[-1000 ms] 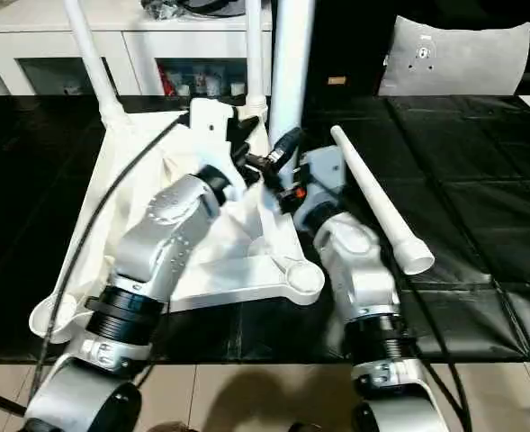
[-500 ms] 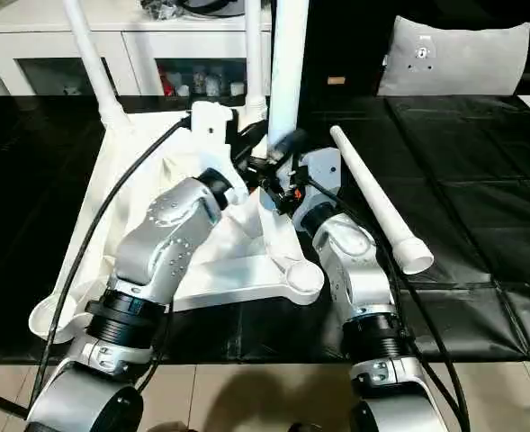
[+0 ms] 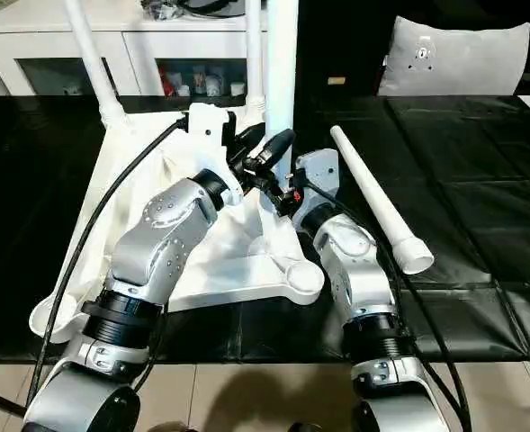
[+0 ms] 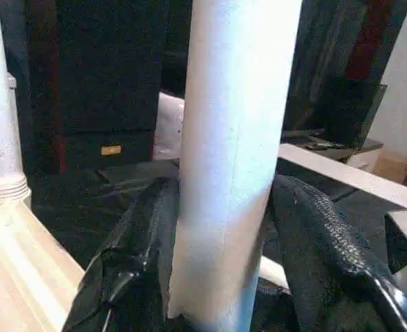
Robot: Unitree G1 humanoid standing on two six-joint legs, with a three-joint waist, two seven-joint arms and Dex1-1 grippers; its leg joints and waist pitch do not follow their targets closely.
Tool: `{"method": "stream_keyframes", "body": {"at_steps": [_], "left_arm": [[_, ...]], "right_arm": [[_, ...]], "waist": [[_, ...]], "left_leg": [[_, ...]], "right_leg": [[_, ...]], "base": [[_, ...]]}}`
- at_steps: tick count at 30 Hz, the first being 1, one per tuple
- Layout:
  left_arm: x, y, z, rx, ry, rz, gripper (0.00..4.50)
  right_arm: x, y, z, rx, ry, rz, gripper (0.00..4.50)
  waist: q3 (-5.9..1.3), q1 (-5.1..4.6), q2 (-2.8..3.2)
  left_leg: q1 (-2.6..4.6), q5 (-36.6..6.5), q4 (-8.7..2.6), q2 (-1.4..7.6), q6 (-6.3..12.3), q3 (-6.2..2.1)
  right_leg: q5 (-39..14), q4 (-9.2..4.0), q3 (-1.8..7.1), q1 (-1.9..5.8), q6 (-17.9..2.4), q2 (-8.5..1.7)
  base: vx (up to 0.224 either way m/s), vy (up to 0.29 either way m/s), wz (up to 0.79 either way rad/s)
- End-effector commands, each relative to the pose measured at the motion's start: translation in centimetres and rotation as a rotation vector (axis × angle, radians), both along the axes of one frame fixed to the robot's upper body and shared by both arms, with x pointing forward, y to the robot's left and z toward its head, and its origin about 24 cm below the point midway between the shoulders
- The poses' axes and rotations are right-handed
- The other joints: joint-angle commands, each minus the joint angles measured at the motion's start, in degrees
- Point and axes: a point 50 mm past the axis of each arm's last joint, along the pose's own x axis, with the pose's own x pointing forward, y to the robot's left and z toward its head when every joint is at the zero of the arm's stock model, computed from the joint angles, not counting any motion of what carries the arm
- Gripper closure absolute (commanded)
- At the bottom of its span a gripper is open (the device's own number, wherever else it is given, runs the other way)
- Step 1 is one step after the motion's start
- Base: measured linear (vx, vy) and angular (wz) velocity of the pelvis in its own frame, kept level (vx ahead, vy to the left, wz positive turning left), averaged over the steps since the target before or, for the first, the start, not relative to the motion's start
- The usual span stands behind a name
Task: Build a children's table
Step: Pick table leg
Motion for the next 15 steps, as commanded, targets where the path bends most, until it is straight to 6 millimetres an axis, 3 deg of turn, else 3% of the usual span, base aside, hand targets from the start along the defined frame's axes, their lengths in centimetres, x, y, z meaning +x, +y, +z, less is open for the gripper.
{"method": "stream_keyframes", "body": {"at_steps": [1, 7, 10, 13, 15], "left_arm": [[-0.17, -0.36, -0.37, 0.022, 0.012, -0.011, 2.62], [-0.13, -0.32, -0.47, 0.024, 0.020, -0.008, 2.62], [-0.19, -0.38, -0.56, 0.007, 0.042, -0.026, 1.92], [-0.13, -0.34, -0.61, 0.016, 0.046, -0.020, 1.88], [-0.03, -0.23, -0.61, 0.032, 0.037, 0.000, 1.52]], "right_arm": [[-0.05, 1.02, 0.62, -0.020, -0.042, 0.052, 2.59], [-0.11, 1.12, 0.52, -0.023, -0.040, 0.057, 2.59], [-0.11, 1.13, 0.53, -0.024, -0.040, 0.058, 2.59], [-0.12, 1.13, 0.49, -0.026, -0.040, 0.059, 2.59], [-0.13, 1.11, 0.43, -0.027, -0.037, 0.059, 2.59]], "waist": [[-4.64, -0.05, -1.38], [-4.62, -0.04, -1.22], [-4.60, -0.10, -1.31], [-4.58, -0.11, -1.32], [-4.49, -0.20, -1.29]], "left_leg": [[-0.34, 0.60, -3.18, 2.82, 8.43, -0.36], [-0.30, 0.13, -3.20, 2.81, 8.25, -0.37], [-0.33, -0.37, -3.21, 2.80, 7.97, -0.35], [-0.34, -1.01, -3.27, 2.76, 7.68, -0.35], [-0.32, -1.58, -3.31, 2.72, 7.55, -0.32]], "right_leg": [[-14.13, -3.45, 3.67, 4.51, -6.36, -4.06], [-14.60, -3.53, 3.66, 4.47, -6.36, -4.08], [-15.14, -3.63, 3.65, 4.48, -6.19, -4.06], [-15.73, -3.72, 3.59, 4.49, -5.98, -4.02], [-16.67, -3.96, 3.54, 4.47, -5.42, -4.00]], "base": [[0.000, 0.000, 0.00], [0.000, 0.000, 0.00], [0.000, 0.000, 0.00], [0.000, 0.000, 0.00], [0.000, 0.000, 0.00]]}}
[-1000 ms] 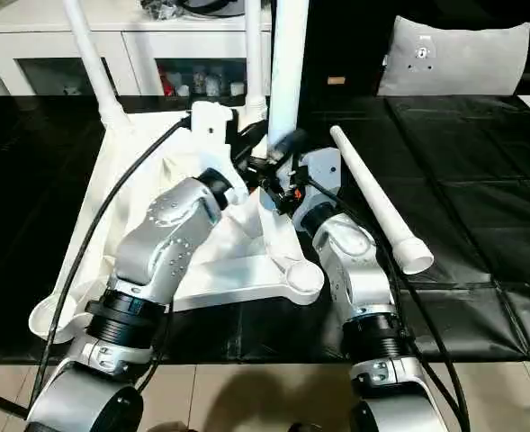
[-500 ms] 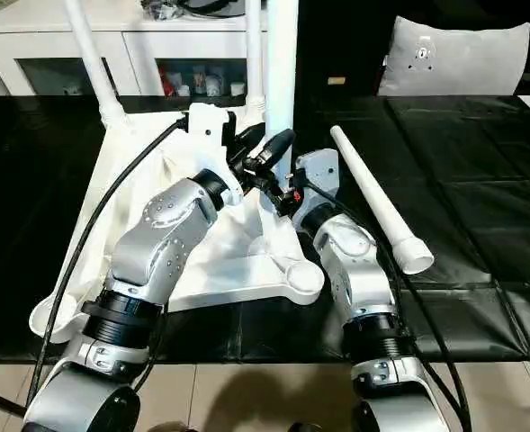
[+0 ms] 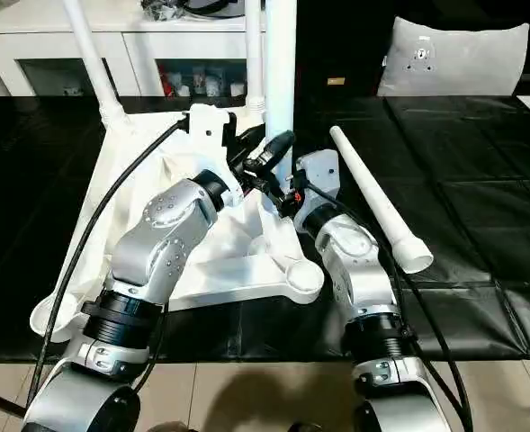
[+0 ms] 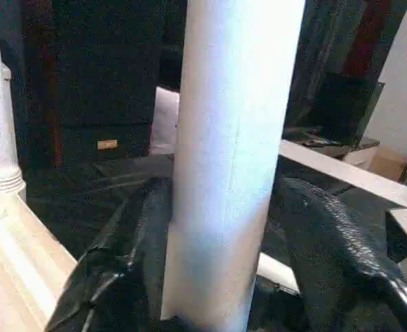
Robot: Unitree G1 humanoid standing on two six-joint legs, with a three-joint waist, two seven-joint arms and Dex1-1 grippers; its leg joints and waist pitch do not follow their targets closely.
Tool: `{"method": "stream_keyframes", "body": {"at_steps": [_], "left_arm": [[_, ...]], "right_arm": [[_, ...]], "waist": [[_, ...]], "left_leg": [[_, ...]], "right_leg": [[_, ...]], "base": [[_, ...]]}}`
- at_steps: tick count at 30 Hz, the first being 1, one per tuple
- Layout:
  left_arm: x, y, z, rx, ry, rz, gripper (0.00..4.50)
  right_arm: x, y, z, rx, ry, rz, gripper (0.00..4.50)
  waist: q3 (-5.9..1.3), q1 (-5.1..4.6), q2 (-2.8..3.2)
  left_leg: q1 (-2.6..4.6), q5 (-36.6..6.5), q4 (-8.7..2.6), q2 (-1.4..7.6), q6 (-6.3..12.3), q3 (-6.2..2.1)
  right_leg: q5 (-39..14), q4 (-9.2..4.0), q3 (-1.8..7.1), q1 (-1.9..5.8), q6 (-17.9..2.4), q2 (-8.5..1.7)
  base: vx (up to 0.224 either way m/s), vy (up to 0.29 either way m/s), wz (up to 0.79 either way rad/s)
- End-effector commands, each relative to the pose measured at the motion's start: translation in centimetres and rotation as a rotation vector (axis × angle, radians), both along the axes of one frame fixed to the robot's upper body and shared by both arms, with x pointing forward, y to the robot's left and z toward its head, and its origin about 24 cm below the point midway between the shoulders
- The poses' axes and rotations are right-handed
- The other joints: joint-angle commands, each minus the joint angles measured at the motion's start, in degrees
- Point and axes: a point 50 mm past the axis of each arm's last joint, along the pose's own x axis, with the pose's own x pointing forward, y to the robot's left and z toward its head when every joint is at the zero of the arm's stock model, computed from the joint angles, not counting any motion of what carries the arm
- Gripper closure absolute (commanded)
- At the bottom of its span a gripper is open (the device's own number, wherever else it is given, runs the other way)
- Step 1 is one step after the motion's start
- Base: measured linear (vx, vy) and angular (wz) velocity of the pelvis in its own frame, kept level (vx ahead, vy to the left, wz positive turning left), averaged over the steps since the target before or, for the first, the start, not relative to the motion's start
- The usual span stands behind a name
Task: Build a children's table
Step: Pick table leg
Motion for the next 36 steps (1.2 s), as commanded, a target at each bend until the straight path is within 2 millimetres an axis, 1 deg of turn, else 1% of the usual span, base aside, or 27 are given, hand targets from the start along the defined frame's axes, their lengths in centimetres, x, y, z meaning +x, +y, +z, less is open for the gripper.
{"method": "stream_keyframes", "body": {"at_steps": [1, 2, 3, 6, 8, 11, 13, 14, 15, 16, 17, 19, 26, 31, 32, 33, 34, 35, 36], "left_arm": [[-0.06, -0.25, -0.35, 0.024, 0.012, 0.001, 1.48], [-0.04, -0.25, -0.35, 0.023, 0.012, 0.002, 1.47], [-0.04, -0.25, -0.35, 0.023, 0.012, 0.002, 1.90], [0.01, -0.19, -0.31, 0.021, 0.013, 0.006, 1.84], [0.04, -0.14, -0.28, 0.019, 0.012, 0.009, 2.29], [0.12, -0.10, -0.21, 0.016, 0.011, 0.015, 2.34], [0.13, -0.10, -0.19, 0.015, 0.011, 0.016, 2.55], [0.18, -0.12, -0.13, 0.013, 0.010, 0.018, 2.55], [0.18, -0.12, -0.13, 0.013, 0.010, 0.018, 2.57], [0.20, -0.12, -0.12, 0.013, 0.010, 0.019, 2.57], [0.22, -0.11, -0.12, 0.012, 0.011, 0.019, 2.58], [0.26, -0.08, -0.12, 0.012, 0.012, 0.021, 2.59], [0.41, 0.11, -0.09, 0.007, 0.014, 0.034, 2.59], [0.54, 0.29, -0.05, 0.002, 0.015, 0.044, 2.59], [0.56, 0.32, -0.04, 0.002, 0.015, 0.045, 2.59], [0.60, 0.37, -0.03, 0.001, 0.015, 0.047, 2.59], [0.64, 0.42, -0.01, -0.001, 0.015, 0.050, 2.59], [0.64, 0.43, -0.01, -0.001, 0.015, 0.050, 2.59], [0.69, 0.49, 0.00, -0.001, 0.015, 0.053, 2.59]], "right_arm": [[-0.04, 0.81, 0.52, -0.016, -0.033, 0.039, 2.59], [-0.04, 0.82, 0.51, -0.015, -0.032, 0.039, 2.59], [-0.04, 0.82, 0.51, -0.015, -0.032, 0.039, 2.59], [-0.04, 0.84, 0.47, -0.016, -0.030, 0.039, 2.59], [-0.04, 0.85, 0.43, -0.016, -0.029, 0.040, 2.59], [-0.03, 0.86, 0.38, -0.019, -0.027, 0.041, 2.59], [-0.03, 0.85, 0.38, -0.020, -0.027, 0.041, 2.59], [0.02, 0.81, 0.43, -0.021, -0.027, 0.040, 2.59], [0.03, 0.80, 0.43, -0.021, -0.027, 0.039, 2.59], [0.04, 0.79, 0.44, -0.022, -0.027, 0.038, 2.59], [0.06, 0.75, 0.43, -0.023, -0.027, 0.032, 2.59], [0.10, 0.69, 0.36, -0.028, -0.024, 0.021, 2.59], [0.22, 0.63, 0.27, -0.033, -0.017, 0.006, 2.59], [0.37, 0.49, 0.32, -0.030, -0.018, -0.009, 2.59], [0.43, 0.39, 0.40, -0.032, -0.026, -0.019, 2.24], [0.43, 0.31, 0.62, 0.001, -0.020, 0.002, 2.03], [0.41, 0.23, 0.75, 0.007, -0.020, 0.010, 2.03], [0.41, 0.22, 0.77, 0.007, -0.020, 0.010, 1.84], [0.37, 0.14, 0.85, 0.010, -0.018, 0.017, 1.84]], "waist": [[-4.48, -0.12, -1.30], [-4.48, -0.08, -1.28], [-4.50, -0.09, -1.32], [-4.50, -0.10, -1.28], [-4.54, -0.08, -1.28], [-4.53, -0.06, -1.25], [-4.53, -0.02, -1.26], [-4.54, -0.06, -1.05], [-4.54, -0.10, -1.19], [-4.56, -0.06, -1.19], [-4.54, -0.02, -0.93], [-4.55, -0.10, -1.07], [-4.57, -0.08, -0.94], [-4.57, -0.07, -0.95], [-4.56, -0.05, -0.88], [-4.58, -0.08, -0.87], [-4.55, -0.09, -0.90], [-4.56, -0.04, -0.89], [-4.60, -0.08, -0.90]], "left_leg": [[-0.32, -1.81, -3.41, 2.70, 7.42, -0.35], [-0.29, -2.00, -3.43, 2.70, 7.21, -0.37], [-0.31, -2.02, -3.42, 2.68, 7.12, -0.36], [-0.28, -2.00, -3.45, 2.77, 7.05, -0.40], [-0.31, -1.81, -3.45, 2.76, 7.10, -0.42], [-0.33, -1.79, -3.43, 2.71, 7.20, -0.39], [-0.36, -1.64, -3.41, 2.73, 7.22, -0.41], [-0.32, -1.73, -3.41, 2.75, 7.24, -0.44], [-0.34, -1.89, -3.40, 2.71, 7.23, -0.40], [-0.32, -1.91, -3.40, 2.69, 7.18, -0.40], [-0.34, -1.82, -3.40, 2.69, 7.20, -0.43], [-0.34, -1.88, -3.39, 2.69, 7.17, -0.42], [-0.24, -2.32, -3.43, 2.76, 7.08, -0.45], [-0.27, -2.43, -3.46, 2.79, 7.04, -0.49], [-0.27, -2.39, -3.45, 2.79, 7.01, -0.49], [-0.22, -2.45, -3.47, 2.81, 6.99, -0.49], [-0.23, -2.68, -3.46, 2.79, 7.12, -0.45], [-0.26, -2.45, -3.47, 2.80, 7.16, -0.50], [-0.24, -2.26, -3.45, 2.85, 7.16, -0.53]], "right_leg": [[-17.17, -4.00, 3.49, 4.45, -5.23, -3.97], [-17.63, -4.06, 3.49, 4.42, -5.03, -3.99], [-17.60, -4.04, 3.49, 4.45, -4.98, -4.00], [-17.14, -4.00, 3.53, 4.38, -5.06, -3.99], [-16.80, -3.92, 3.55, 4.42, -5.21, -4.00], [-16.88, -3.98, 3.54, 4.45, -5.13, -4.06], [-16.69, -3.94, 3.54, 4.43, -5.22, -4.04], [-16.66, -3.92, 3.53, 4.40, -5.26, -3.99], [-16.75, -4.00, 3.53, 4.43, -5.18, -3.99], [-16.74, -3.99, 3.53, 4.46, -5.21, -4.02], [-16.67, -3.95, 3.51, 4.43, -5.28, -4.01], [-16.48, -3.99, 3.50, 4.43, -5.24, -3.94], [-16.35, -4.03, 3.49, 4.39, -5.60, -3.99], [-16.13, -3.93, 3.51, 4.46, -5.73, -4.03], [-16.09, -3.95, 3.50, 4.44, -5.76, -4.05], [-16.01, -3.92, 3.52, 4.42, -5.80, -4.01], [-16.09, -4.00, 3.52, 4.42, -5.80, -4.00], [-15.77, -3.90, 3.52, 4.47, -5.88, -4.01], [-15.49, -3.84, 3.53, 4.45, -5.97, -4.01]], "base": [[0.000, 0.000, 0.00], [0.000, 0.000, 0.00], [0.000, 0.000, 0.00], [0.000, 0.000, 0.00], [0.000, 0.000, 0.00], [0.000, 0.000, 0.00], [0.000, 0.000, 0.00], [0.000, 0.000, 0.00], [0.000, 0.000, 0.00], [0.000, 0.000, 0.00], [0.000, 0.000, 0.00], [0.000, 0.000, 0.00], [0.000, 0.000, 0.00], [0.000, 0.000, 0.00], [0.000, 0.000, 0.00], [0.000, 0.000, 0.00], [0.000, 0.000, 0.00], [0.000, 0.000, 0.00], [0.000, 0.000, 0.00]]}}
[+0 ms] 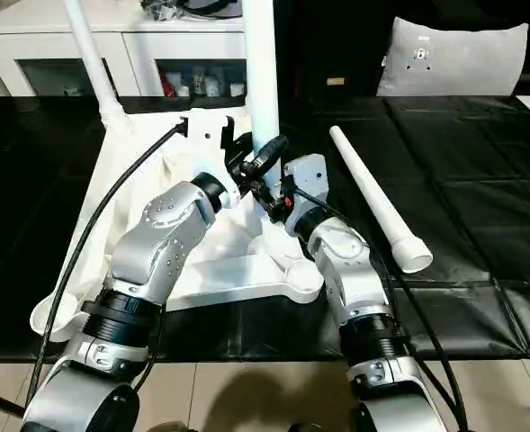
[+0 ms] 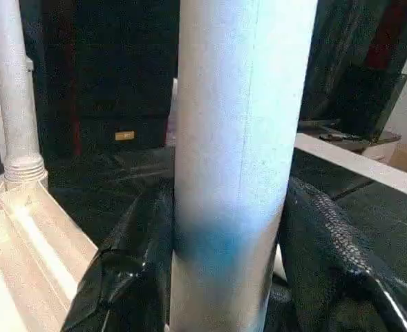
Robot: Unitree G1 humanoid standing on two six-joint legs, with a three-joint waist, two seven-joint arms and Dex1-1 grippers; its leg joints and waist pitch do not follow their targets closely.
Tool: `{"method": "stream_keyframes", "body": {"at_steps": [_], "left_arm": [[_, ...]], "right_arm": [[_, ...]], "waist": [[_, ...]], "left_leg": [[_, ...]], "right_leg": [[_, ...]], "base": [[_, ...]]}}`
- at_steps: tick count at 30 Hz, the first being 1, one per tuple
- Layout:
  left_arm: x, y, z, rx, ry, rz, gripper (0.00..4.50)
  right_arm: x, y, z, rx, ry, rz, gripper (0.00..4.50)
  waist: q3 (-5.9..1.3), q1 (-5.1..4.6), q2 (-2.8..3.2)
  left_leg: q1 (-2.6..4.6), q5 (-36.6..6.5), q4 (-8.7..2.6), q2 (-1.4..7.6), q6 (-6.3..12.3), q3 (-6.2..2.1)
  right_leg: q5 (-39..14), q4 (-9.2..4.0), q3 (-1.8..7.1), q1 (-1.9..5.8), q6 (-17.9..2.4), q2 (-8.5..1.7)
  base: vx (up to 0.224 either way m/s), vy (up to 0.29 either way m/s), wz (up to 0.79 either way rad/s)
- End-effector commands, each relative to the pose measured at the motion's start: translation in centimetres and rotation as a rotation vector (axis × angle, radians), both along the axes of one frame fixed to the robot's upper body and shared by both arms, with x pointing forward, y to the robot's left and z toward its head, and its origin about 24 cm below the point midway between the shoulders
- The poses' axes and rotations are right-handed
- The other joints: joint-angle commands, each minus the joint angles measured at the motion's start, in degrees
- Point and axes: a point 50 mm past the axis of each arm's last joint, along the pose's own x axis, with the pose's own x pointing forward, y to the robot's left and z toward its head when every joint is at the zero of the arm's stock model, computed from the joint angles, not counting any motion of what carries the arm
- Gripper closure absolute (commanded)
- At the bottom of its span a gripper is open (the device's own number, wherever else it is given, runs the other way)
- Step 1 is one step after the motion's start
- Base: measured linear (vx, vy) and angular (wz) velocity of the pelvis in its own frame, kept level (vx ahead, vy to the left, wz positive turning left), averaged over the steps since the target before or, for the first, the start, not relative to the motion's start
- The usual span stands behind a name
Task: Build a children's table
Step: Pick table leg
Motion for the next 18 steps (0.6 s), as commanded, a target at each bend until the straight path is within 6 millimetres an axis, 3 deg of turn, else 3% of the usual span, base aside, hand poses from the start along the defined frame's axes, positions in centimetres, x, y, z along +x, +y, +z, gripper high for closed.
{"method": "stream_keyframes", "body": {"at_steps": [1, 11, 18], "left_arm": [[0.2, 0.1, 0.3, -0.006, -0.006, 0.008, 2.59], [1.4, 2.5, 0.7, -0.004, -0.005, 0.063, 2.60], [1.7, 4.1, 0.7, -0.064, 0.069, -0.014, 2.60]], "right_arm": [[0.3, -0.3, 1.1, 0.011, -0.027, 0.005, 1.70], [-0.4, -3.0, 1.7, 0.038, -0.041, 0.060, 0.81], [-1.8, -4.8, 1.9, 0.097, 0.104, 0.212, 0.08]], "waist": [[-4.61, -0.08, -0.80], [-4.63, 0.10, -1.03], [-4.71, 0.41, -0.87]], "left_leg": [[-0.25, -2.26, -3.40, 2.81, 7.27, -0.48], [-0.27, -2.11, -3.34, 2.63, 8.08, -0.51], [-0.15, -0.81, -3.18, 2.76, 9.11, -0.51]], "right_leg": [[-15.26, -3.81, 3.55, 4.46, -6.19, -4.04], [-15.17, -3.79, 3.42, 4.66, -5.30, -3.84], [-14.06, -3.64, 3.42, 4.66, -6.84, -3.80]], "base": [[0.000, 0.000, 0.00], [0.000, 0.000, 0.00], [0.000, 0.000, 0.00]]}}
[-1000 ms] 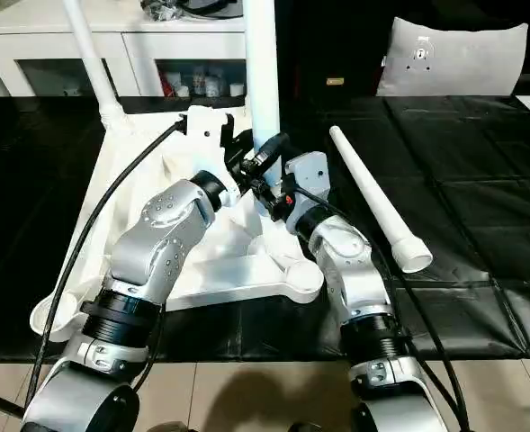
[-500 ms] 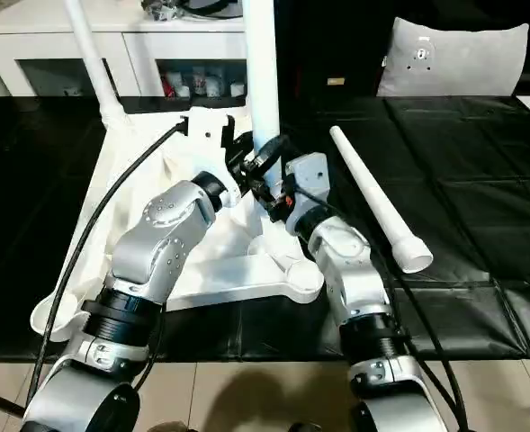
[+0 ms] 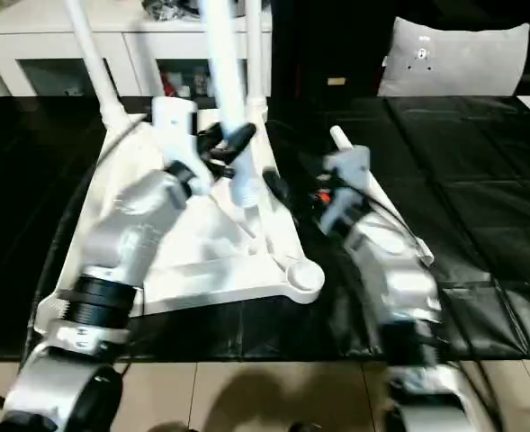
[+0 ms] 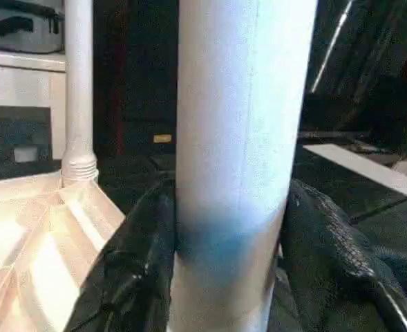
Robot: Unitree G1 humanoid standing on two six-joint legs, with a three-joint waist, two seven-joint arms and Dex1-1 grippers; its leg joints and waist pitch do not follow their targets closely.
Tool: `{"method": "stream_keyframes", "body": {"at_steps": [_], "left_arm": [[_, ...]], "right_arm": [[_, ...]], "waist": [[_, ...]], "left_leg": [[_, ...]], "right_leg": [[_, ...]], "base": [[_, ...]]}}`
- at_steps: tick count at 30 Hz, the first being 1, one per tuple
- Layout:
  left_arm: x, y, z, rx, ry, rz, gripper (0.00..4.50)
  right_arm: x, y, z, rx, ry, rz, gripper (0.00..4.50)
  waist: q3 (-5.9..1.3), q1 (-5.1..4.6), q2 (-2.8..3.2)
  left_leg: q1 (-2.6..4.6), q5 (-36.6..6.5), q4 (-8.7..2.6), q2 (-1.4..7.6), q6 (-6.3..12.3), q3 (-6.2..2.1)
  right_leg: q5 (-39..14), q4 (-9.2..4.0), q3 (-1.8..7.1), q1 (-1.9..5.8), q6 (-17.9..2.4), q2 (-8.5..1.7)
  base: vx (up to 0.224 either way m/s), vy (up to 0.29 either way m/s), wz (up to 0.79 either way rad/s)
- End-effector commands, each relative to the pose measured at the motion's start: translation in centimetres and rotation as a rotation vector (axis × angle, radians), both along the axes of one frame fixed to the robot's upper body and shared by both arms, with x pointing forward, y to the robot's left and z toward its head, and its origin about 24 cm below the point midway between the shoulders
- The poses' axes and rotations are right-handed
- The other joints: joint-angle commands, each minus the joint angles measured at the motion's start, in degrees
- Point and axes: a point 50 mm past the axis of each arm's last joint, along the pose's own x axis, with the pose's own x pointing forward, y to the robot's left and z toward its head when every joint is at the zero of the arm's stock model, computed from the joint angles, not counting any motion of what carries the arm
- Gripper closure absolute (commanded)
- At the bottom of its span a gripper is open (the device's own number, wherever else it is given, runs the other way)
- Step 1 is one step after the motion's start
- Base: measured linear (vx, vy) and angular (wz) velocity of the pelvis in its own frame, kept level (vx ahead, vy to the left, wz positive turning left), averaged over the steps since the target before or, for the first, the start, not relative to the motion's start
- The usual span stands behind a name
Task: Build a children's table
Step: Pick table leg
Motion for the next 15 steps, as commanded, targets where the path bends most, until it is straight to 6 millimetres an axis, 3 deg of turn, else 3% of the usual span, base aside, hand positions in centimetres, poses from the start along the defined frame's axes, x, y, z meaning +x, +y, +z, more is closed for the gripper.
{"method": "stream_keyframes", "body": {"at_steps": [1, 6, 9, 11, 15], "left_arm": [[0.0, 0.1, 0.7, -0.042, 0.021, -0.074, 2.60], [-0.7, 0.5, 1.3, -0.139, 0.070, -0.218, 2.60], [-1.0, 0.5, 1.7, -0.194, 0.088, -0.284, 2.60], [-1.6, 0.4, 2.4, -0.254, 0.096, -0.381, 2.60], [-2.2, 0.3, 2.9, -0.309, 0.098, -0.470, 2.60]], "right_arm": [[-0.3, -0.4, 0.2, 0.003, 0.037, 0.039, 0.05], [0.1, -2.2, 0.0, 0.041, 0.128, -0.036, 0.00], [-0.2, -2.5, 0.0, 0.046, 0.174, -0.014, 0.00], [-0.6, -2.5, 0.1, 0.051, 0.203, 0.019, 0.00], [-1.1, -2.3, 0.4, 0.087, 0.209, 0.089, 0.00]], "waist": [[-4.70, 0.31, -0.84], [-4.64, 0.40, -0.98], [-4.62, 0.48, -1.00], [-4.52, 0.48, -1.33], [-4.56, 0.64, -1.17]], "left_leg": [[-0.10, -0.92, -3.23, 2.81, 8.93, -0.53], [-0.14, -1.96, -3.35, 2.63, 6.67, -0.44], [-0.15, -1.66, -3.29, 2.62, 6.64, -0.39], [-0.24, -1.51, -3.31, 2.45, 6.81, -0.29], [-0.17, -1.44, -3.27, 2.44, 6.84, -0.28]], "right_leg": [[-14.40, -3.62, 3.44, 4.53, -6.93, -3.90], [-17.21, -3.93, 3.34, 4.50, -6.56, -3.99], [-16.75, -3.87, 3.34, 4.55, -6.77, -3.92], [-17.67, -4.02, 3.29, 4.59, -6.26, -3.89], [-18.44, -4.00, 3.25, 4.60, -5.70, -3.93]], "base": [[0.000, 0.000, 0.00], [0.000, 0.000, 0.00], [0.000, 0.000, 0.00], [0.000, 0.000, 0.00], [0.000, 0.000, 0.00]]}}
